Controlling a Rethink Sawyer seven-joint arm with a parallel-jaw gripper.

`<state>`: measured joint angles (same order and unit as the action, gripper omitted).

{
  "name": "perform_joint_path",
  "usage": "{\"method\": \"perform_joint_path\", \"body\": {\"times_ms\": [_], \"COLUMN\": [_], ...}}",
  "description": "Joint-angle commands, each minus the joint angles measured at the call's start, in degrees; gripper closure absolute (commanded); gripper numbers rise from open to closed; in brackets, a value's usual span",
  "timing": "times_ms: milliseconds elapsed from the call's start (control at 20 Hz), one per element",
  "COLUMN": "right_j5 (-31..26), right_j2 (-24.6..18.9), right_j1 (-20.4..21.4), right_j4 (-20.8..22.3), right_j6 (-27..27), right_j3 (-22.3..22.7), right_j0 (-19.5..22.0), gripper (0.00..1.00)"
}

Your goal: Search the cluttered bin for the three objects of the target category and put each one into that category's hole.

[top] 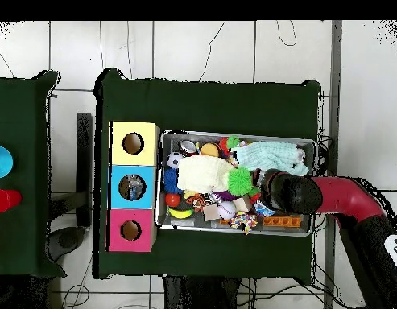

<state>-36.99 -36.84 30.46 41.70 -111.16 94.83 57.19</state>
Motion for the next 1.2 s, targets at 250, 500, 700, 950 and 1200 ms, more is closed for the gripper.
{"method": "perform_joint_path", "body": {"times_ms": [250, 500, 700, 950, 1200], "right_j5": [-7.5, -7.0, -7.1, -6.8, -6.4], "right_j2": [4.0, 3.8, 3.0, 2.8, 3.7], "right_j1": [0.7, -0.3, -1.2, -1.3, -0.6], "right_j4": [7.7, 7.3, 6.5, 5.7, 5.5], "right_j6": [15.9, 15.4, 16.4, 15.4, 12.9], "right_j3": [-1.3, -0.1, 0.7, 3.2, 5.4], "right_j0": [-0.5, 0.4, 1.3, 1.7, 1.4], "gripper": [0.0, 0.0, 0.0, 0.0, 0.0]}}
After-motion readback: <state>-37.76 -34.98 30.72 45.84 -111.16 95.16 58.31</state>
